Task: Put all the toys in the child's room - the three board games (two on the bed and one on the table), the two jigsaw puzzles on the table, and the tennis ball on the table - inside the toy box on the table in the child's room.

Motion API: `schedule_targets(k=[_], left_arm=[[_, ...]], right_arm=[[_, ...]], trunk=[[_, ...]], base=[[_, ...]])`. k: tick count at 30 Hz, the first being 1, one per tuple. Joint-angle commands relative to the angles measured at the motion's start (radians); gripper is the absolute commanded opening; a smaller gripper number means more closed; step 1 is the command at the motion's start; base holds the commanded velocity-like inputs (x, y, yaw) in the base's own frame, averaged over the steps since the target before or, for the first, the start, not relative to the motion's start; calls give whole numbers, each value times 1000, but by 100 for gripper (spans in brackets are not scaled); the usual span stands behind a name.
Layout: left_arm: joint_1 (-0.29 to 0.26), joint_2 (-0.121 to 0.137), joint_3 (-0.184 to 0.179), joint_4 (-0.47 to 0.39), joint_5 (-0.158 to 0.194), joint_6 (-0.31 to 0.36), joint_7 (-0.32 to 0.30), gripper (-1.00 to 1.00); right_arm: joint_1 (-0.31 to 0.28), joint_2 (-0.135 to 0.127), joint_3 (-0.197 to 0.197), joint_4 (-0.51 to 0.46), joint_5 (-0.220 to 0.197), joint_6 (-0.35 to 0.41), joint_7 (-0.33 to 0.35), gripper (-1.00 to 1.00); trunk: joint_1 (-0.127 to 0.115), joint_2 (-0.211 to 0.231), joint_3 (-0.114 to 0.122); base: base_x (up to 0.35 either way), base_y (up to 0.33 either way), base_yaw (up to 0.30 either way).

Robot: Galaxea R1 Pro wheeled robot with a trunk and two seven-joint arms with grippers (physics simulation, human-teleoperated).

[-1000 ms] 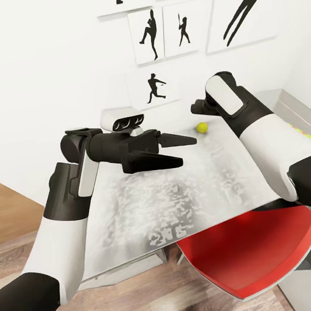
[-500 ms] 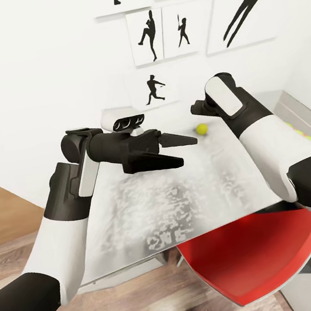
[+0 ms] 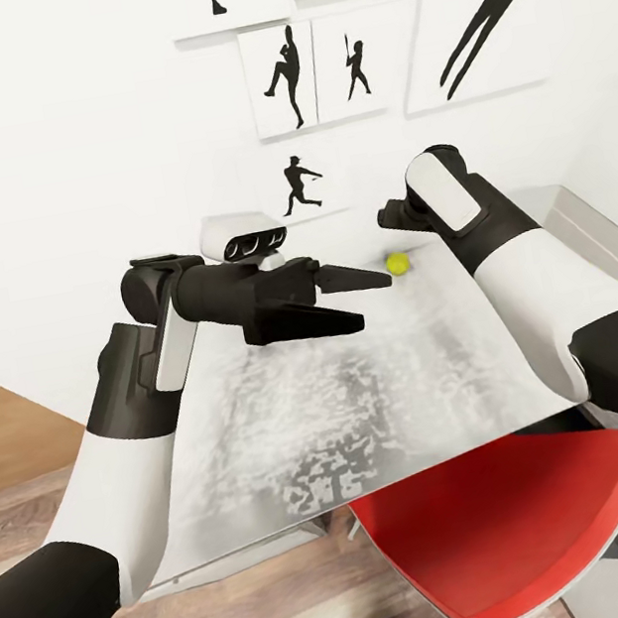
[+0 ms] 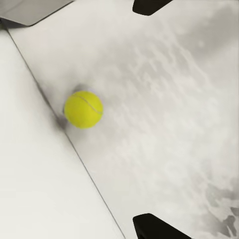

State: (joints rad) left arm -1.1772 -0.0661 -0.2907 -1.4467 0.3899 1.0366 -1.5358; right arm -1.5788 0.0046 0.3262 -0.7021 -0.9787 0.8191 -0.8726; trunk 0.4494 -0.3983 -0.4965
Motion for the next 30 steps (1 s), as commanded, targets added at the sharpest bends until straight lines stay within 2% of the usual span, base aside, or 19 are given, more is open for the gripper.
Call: schedule_targets(k=[1,30], left_arm=[[-1,0,0,0,1,11,-3,100],[1,0,-2,1,0,11,-3,100]], right_arm=[[-1,-1,4,-1,-10,2,-9,100],[-1,-1,4,-1,-11,2,-9,100]], trunk=[[1,-2,-2],[1,-2,-2]], base=[[25,-5,0],[64,-28,0]])
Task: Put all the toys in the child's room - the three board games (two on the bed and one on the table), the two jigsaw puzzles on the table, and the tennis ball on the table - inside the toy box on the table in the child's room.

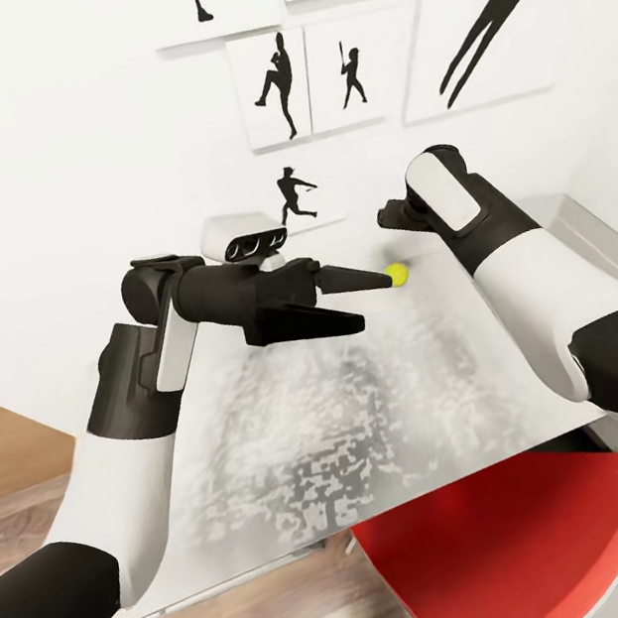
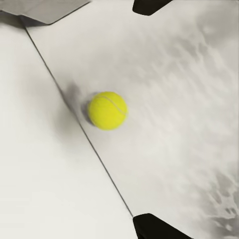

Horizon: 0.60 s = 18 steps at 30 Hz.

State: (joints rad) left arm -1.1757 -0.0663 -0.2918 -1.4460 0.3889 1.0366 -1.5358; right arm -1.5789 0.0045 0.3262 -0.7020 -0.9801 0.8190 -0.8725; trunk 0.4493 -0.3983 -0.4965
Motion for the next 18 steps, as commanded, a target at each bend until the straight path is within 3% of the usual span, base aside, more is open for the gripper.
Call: schedule_targets(k=[1,18], left_arm=[[-1,0,-1,0,1,11,-3,100],[1,0,-2,1,1,11,-3,100]], right_arm=[[-1,-1,4,-1,-9,2,-9,100],[-1,-1,4,0,-9,2,-10,100]], trunk=[[1,-2,-2],[1,-2,-2]], base=[[91,-63,0],[14,-9,0]])
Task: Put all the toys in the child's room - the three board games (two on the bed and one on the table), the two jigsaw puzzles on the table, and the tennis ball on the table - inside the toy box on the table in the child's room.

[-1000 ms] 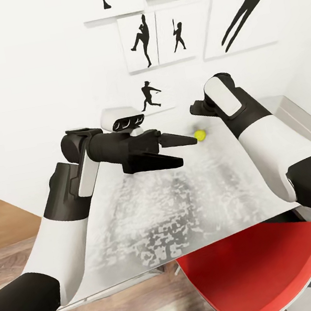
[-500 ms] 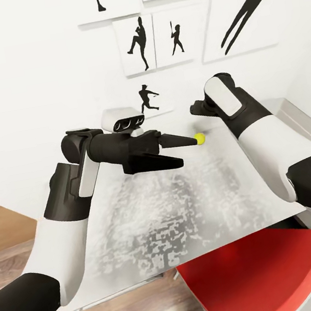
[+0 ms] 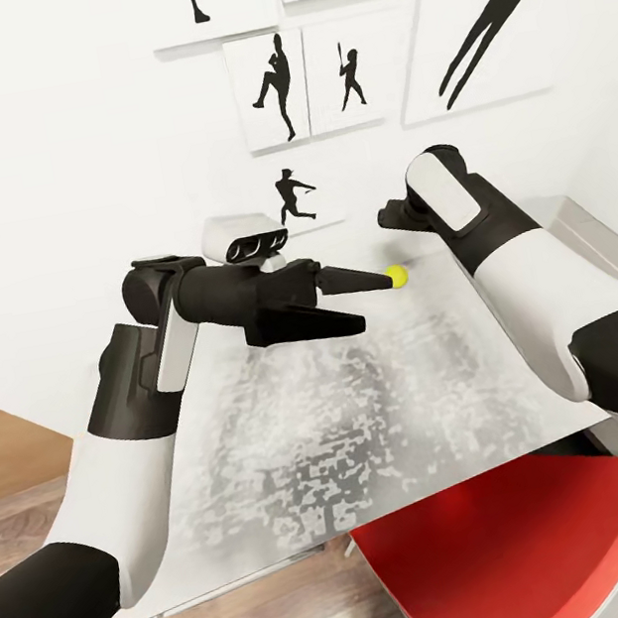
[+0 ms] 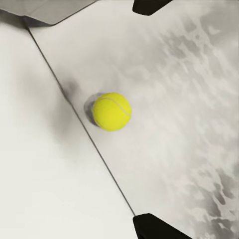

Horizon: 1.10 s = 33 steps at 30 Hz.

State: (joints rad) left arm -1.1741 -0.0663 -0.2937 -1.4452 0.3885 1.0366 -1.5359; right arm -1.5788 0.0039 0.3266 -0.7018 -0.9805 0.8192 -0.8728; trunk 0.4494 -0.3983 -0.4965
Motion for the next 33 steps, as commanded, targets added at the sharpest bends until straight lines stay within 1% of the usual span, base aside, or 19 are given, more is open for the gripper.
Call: schedule_targets(k=[1,11,33], left_arm=[[-1,0,-1,0,1,11,-3,100],[-1,0,-1,0,1,11,-3,100],[2,1,-1,0,0,11,-3,100]], right_arm=[[-1,0,3,0,-9,2,-9,100],[-1,2,-1,39,-9,2,-9,100],[-1,2,0,45,-7,1,-9,100]], trunk=[[1,-2,-2],[1,-2,-7],[1,-2,-12]], base=[[0,0,0],[0,0,0],[0,0,0]])
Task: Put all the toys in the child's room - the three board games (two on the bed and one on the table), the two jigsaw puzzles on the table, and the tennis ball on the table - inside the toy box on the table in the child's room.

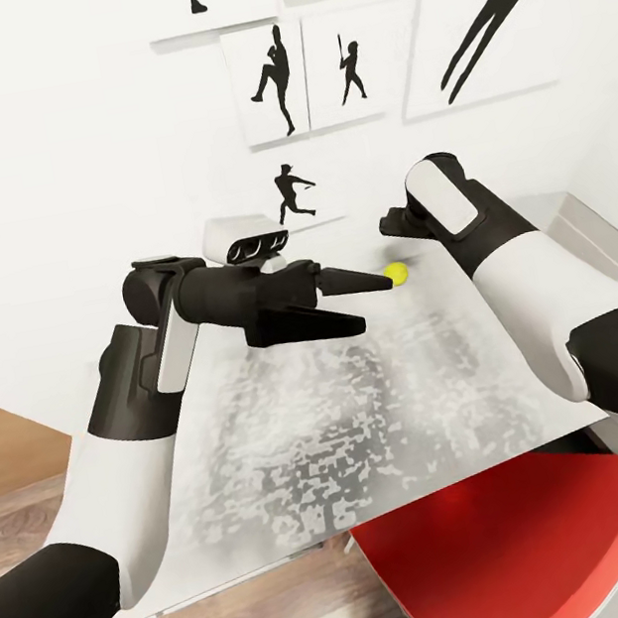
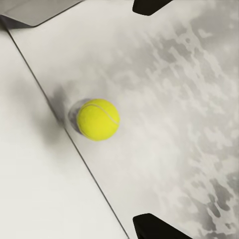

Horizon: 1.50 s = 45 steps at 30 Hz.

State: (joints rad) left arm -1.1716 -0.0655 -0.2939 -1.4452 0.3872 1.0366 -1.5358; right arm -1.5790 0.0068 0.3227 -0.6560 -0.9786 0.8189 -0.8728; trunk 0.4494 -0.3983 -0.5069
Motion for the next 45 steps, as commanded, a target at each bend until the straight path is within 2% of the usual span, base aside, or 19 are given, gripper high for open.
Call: schedule_targets(k=[1,45], left_arm=[[-1,0,-1,0,1,11,-3,100],[0,-1,-1,0,0,11,-2,100]], right_arm=[[-1,-1,4,-1,-9,2,-9,100],[-9,-10,0,0,-9,2,-10,100]], trunk=[[1,-2,-2],[1,-2,-71]], base=[[0,0,0],[0,0,0]])
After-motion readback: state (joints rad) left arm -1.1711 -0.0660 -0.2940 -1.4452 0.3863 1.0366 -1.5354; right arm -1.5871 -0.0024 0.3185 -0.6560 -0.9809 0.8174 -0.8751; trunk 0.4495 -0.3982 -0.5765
